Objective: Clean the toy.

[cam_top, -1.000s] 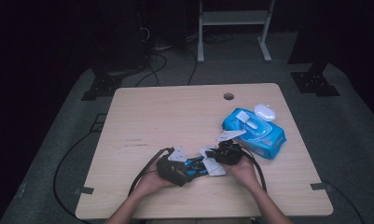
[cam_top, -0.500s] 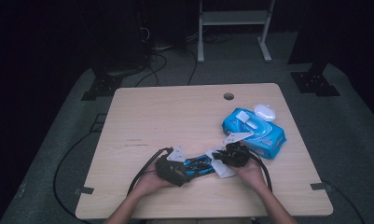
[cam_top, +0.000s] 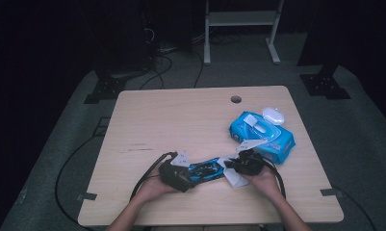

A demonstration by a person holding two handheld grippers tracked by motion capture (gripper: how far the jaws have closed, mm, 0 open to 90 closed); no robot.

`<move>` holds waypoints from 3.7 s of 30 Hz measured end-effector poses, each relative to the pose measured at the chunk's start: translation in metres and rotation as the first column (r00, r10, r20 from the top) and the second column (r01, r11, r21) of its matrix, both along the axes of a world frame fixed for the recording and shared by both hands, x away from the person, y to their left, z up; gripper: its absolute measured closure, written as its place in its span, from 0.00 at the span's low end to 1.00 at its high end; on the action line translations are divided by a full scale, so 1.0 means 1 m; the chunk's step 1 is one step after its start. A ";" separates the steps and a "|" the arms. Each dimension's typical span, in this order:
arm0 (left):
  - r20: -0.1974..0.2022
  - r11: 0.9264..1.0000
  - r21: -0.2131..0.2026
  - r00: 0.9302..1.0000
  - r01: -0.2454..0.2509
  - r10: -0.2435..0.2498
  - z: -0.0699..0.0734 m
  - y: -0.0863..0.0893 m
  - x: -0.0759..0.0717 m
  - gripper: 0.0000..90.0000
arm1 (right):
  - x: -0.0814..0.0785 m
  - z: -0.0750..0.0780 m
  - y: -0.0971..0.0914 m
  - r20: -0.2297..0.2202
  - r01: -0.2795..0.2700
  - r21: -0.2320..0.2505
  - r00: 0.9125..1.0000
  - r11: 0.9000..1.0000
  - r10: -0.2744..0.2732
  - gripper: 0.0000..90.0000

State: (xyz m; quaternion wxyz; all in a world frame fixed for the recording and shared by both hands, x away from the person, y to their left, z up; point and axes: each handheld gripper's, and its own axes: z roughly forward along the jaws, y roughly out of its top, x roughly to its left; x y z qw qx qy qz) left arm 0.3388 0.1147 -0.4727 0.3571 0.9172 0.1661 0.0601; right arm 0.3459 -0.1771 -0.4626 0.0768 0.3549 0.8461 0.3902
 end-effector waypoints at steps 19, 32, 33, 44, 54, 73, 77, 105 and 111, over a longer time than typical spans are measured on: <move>-0.001 1.000 0.000 1.000 0.003 -0.003 0.000 0.000 0.001 0.27 | -0.018 0.001 -0.003 -0.049 -0.057 0.083 0.997 0.995 0.061 0.92; 0.002 1.000 0.003 1.000 0.007 -0.007 0.000 0.001 0.002 0.27 | -0.013 0.005 0.009 -0.039 -0.103 0.121 0.993 0.987 0.109 0.92; 0.001 1.000 0.003 1.000 0.006 -0.007 0.000 0.002 0.002 0.27 | -0.013 0.005 0.014 -0.034 -0.117 0.121 0.992 0.986 0.122 0.92; -0.003 1.000 0.004 1.000 0.011 -0.011 0.000 0.002 0.003 0.27 | -0.006 0.002 -0.002 -0.052 -0.045 0.113 0.997 0.993 0.052 0.92; -0.114 0.995 -0.101 0.994 -0.014 0.002 0.008 0.014 0.011 0.25 | -0.009 0.002 0.011 -0.053 -0.105 0.122 0.992 0.987 0.112 0.92; -0.300 0.973 -0.202 0.953 -0.115 0.050 0.003 0.024 0.025 0.36 | -0.012 -0.001 0.011 -0.031 -0.105 0.135 0.993 0.985 0.110 0.92; -0.307 0.972 -0.199 0.950 -0.123 0.058 0.003 0.024 0.025 0.36 | -0.013 -0.001 0.011 -0.026 -0.103 0.133 0.994 0.986 0.107 0.92; -0.151 0.978 -0.189 0.987 -0.089 0.060 0.010 0.020 0.002 0.46 | -0.046 0.003 0.016 0.102 -0.138 0.012 0.985 0.990 0.136 0.92; -0.127 0.980 -0.183 0.990 -0.081 0.058 0.011 0.018 0.000 0.46 | -0.044 0.007 0.009 0.108 -0.136 0.000 0.985 0.991 0.135 0.92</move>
